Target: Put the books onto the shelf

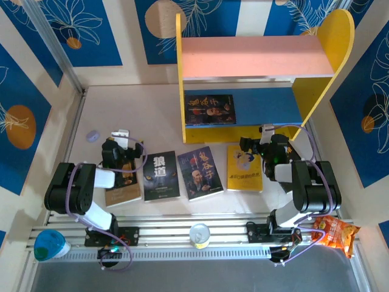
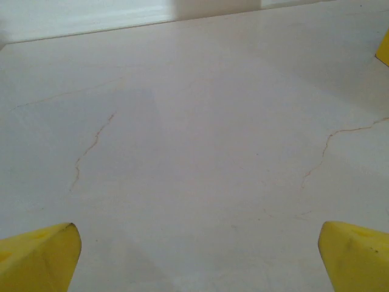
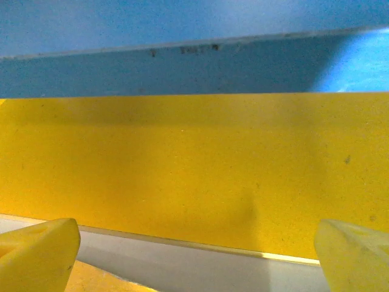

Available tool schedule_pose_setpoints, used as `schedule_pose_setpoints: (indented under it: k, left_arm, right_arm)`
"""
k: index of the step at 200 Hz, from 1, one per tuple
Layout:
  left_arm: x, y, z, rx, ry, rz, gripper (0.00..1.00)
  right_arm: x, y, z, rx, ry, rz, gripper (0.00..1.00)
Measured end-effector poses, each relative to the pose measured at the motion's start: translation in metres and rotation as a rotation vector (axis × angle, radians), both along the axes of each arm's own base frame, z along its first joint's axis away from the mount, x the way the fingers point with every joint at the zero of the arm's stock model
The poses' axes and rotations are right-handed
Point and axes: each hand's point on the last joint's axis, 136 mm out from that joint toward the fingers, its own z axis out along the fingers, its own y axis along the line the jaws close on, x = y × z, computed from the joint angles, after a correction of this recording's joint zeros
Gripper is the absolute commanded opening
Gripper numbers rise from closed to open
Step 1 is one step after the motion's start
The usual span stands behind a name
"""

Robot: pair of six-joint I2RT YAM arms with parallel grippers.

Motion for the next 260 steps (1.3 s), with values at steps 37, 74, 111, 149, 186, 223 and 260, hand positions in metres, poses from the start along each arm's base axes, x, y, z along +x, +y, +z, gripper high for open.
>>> schedule_pose_setpoints:
  k: [37,74,111,149,186,223,260]
  left_arm:
    - [0.0000,0.0000,0.0000,0.000,0.000,0.000,1.00]
    - [0.0000,0.0000,0.0000,0.000,0.000,0.000,1.00]
    - [0.0000,0.0000,0.0000,0.000,0.000,0.000,1.00]
    - [0.0000,0.0000,0.0000,0.000,0.000,0.000,1.00]
    - [0.0000,0.0000,-0.0001,0.000,0.000,0.000,1.00]
    - [-0.0002,0.0000,-0.0006,0.000,0.003,0.000,1.00]
    - [0.0011,0.0065,-0.0012,0.014,0.031,0.036,1.00]
  right_arm:
    - [0.0000,0.0000,0.0000,0.000,0.000,0.000,0.99]
    - [0.0000,0.0000,0.0000,0.000,0.000,0.000,0.99]
    - [0.0000,0.0000,0.0000,0.000,0.000,0.000,0.99]
    - [0.0000,-0.0002,0.0000,0.000,0.000,0.000,0.99]
    - [0.0000,-0.0004,0.0000,0.000,0.000,-0.001,0.99]
    - [0.0000,-0.0006,0.0000,0.001,0.000,-0.001,0.99]
    - [0.0001,-0.0010,0.0004,0.001,-0.001,-0.002,0.99]
